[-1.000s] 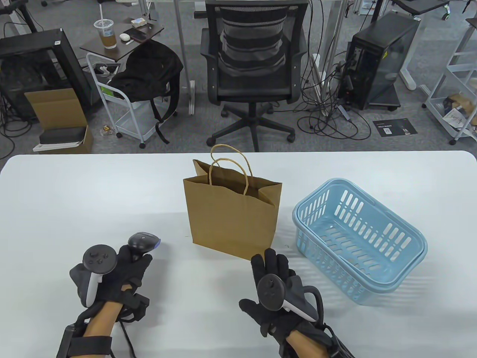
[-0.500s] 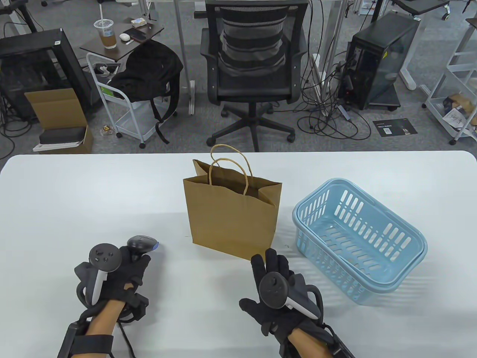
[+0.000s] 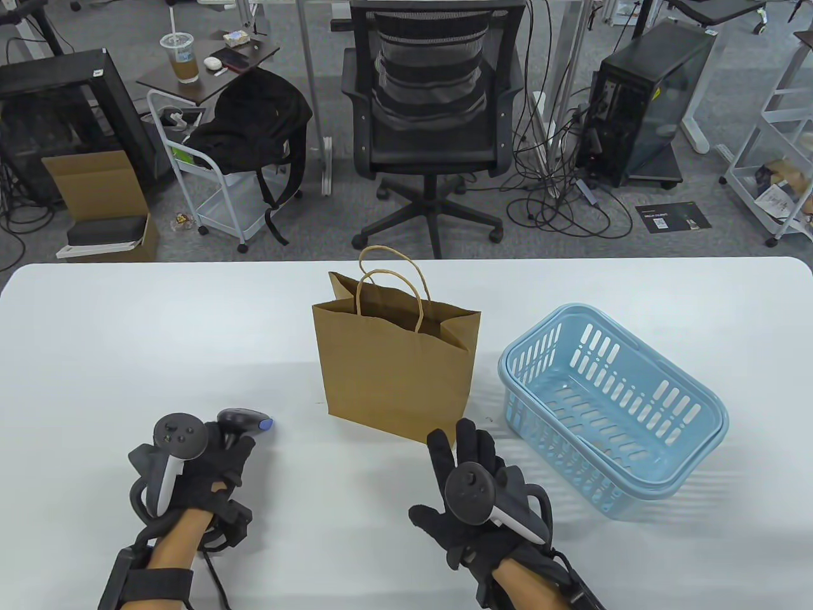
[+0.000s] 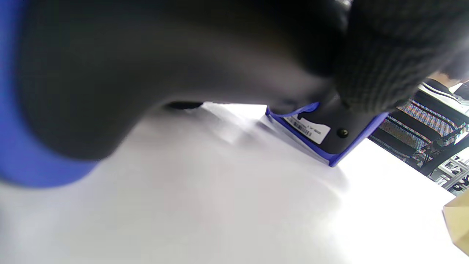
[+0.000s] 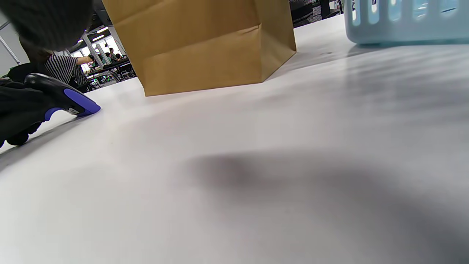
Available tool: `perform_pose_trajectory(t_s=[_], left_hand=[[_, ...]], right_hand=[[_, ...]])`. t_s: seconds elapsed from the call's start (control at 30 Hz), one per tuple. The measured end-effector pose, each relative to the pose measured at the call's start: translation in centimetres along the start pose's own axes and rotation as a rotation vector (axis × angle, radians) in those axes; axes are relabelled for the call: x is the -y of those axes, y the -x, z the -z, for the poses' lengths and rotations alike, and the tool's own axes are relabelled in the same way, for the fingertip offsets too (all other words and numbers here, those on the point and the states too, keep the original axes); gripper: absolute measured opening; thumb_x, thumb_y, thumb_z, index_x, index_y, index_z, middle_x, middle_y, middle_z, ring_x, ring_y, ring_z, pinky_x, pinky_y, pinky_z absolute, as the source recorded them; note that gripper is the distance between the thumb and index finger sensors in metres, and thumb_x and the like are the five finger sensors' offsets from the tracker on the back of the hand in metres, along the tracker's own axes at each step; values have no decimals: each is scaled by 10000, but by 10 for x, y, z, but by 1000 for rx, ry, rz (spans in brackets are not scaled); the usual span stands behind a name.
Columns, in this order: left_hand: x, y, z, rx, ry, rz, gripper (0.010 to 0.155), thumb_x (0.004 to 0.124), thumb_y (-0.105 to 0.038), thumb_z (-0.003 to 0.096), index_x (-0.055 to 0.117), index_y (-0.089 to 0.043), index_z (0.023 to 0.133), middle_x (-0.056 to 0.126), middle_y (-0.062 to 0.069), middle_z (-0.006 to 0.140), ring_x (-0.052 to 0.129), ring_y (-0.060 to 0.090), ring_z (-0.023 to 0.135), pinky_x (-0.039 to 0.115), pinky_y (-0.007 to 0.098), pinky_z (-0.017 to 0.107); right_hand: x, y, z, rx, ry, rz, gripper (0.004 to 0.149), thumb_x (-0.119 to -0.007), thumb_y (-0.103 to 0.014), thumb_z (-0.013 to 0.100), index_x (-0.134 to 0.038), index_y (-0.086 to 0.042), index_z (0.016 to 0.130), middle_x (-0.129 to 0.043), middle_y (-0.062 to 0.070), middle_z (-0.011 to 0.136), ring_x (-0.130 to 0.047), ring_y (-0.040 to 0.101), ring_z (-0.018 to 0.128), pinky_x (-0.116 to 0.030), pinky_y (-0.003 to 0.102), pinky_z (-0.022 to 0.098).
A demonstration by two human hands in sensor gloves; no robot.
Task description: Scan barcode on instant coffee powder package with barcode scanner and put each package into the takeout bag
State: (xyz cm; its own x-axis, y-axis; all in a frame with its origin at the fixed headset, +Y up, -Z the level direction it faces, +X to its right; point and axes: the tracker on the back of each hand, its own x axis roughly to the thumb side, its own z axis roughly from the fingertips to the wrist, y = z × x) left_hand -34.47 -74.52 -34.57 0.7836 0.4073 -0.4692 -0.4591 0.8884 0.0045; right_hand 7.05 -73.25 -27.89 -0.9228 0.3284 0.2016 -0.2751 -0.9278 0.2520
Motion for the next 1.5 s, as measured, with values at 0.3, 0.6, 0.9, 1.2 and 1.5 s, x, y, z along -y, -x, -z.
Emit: perform_pose_trajectory(t_s=[0.3,0.6,0.9,1.2,1.5], left_hand=[[-13,2,-6,-3,-51,9,996,702,-800,378,254,-324,1130,567,-37,1147,698,277,1049,661,494,735],[-28,-12,-27,155,-61,72,1041,660,-830,378,78,-359,1101,143,-29,1239,159,305,1198,343,527,861],[-28,-39,-59,448,-161,97,1053,654,-847,360,38,-399,1087,35,-79,1229,-9,250,1160,169,532,854],[-14,-62,-85,741,-103,111,1000,674,-812,374,73,-459,1091,26,-78,1228,-52,242,1144,87,527,830],[8,-73,-97,824,-37,241,976,688,-782,385,110,-451,1099,47,-70,1228,-37,250,1140,98,527,827]], right_hand=[[1,5,1,-18,7,5,988,-683,-714,471,96,-446,1016,272,131,1056,52,451,1056,-216,613,819],[4,6,0,-15,52,25,982,-689,-712,469,90,-464,1013,271,118,1060,48,448,1059,-216,613,819],[10,10,-2,11,182,62,930,-729,-698,456,-14,-547,1032,267,83,1065,-76,459,1102,-315,636,817],[16,22,-3,-53,192,140,865,-854,-645,431,-215,-693,1011,315,172,983,-162,622,1050,-420,737,763],[4,24,2,-83,54,-10,951,-704,-810,411,4,-607,1013,281,119,1046,-43,520,1065,-282,681,799]])
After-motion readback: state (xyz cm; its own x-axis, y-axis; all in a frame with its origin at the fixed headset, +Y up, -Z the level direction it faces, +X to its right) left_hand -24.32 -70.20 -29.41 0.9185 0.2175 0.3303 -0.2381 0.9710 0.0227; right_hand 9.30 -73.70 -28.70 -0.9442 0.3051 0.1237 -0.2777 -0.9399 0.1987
